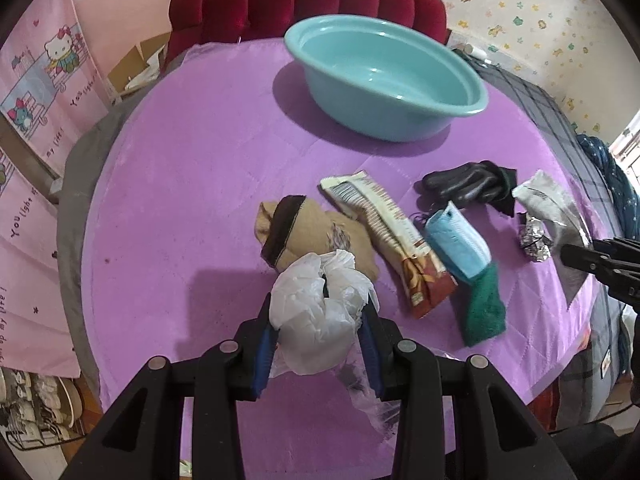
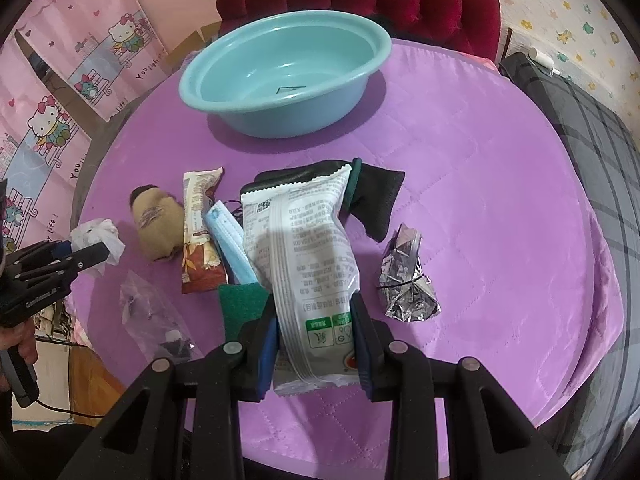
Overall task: Organize soft objects
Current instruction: 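Lift the snack packet with the right gripper while the left gripper carries the white bag toward the basin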
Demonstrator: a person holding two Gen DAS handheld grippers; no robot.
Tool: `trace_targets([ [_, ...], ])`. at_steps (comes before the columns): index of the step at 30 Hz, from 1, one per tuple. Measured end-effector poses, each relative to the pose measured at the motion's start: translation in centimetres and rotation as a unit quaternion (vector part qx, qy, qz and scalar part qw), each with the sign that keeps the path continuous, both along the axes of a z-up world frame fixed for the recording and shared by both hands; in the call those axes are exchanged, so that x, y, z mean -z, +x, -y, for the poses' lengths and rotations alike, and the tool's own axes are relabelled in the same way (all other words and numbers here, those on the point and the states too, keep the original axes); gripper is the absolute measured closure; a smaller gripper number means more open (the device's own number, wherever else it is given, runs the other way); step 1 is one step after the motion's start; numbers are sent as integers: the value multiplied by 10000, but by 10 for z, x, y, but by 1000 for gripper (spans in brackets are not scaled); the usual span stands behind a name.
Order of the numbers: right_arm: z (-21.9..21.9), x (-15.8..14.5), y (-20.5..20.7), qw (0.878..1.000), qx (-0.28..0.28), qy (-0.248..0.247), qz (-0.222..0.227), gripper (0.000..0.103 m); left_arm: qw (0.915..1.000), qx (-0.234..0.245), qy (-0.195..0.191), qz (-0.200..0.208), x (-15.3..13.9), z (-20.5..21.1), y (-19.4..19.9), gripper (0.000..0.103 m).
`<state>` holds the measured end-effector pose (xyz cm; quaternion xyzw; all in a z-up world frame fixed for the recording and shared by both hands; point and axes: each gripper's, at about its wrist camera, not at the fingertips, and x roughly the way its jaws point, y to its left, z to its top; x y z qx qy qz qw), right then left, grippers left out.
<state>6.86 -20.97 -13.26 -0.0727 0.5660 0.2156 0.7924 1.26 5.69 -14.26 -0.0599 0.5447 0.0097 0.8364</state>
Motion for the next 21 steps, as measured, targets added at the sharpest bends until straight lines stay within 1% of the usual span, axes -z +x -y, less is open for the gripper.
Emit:
trace_targets([
  [6,-2,-6,-1,10000,-17,-20,58,68,9998,131,-25,134,-15,5,0,62],
  [10,-6,-12,2,9999,-23,-17,103,68,9992,328,107,194,-27,14,5,62],
  [12,-7,-17,4,9999,-13,-11,128,68,9986,419,151,276,-34,19,9,62],
  [17,-13,-34,14,9998,24,33,190,68,9972,612,98,425,-51,27,21,62],
  [21,-20,-52,24,9994,26,38,337,68,9952,785,90,576,-67,33,34,62],
])
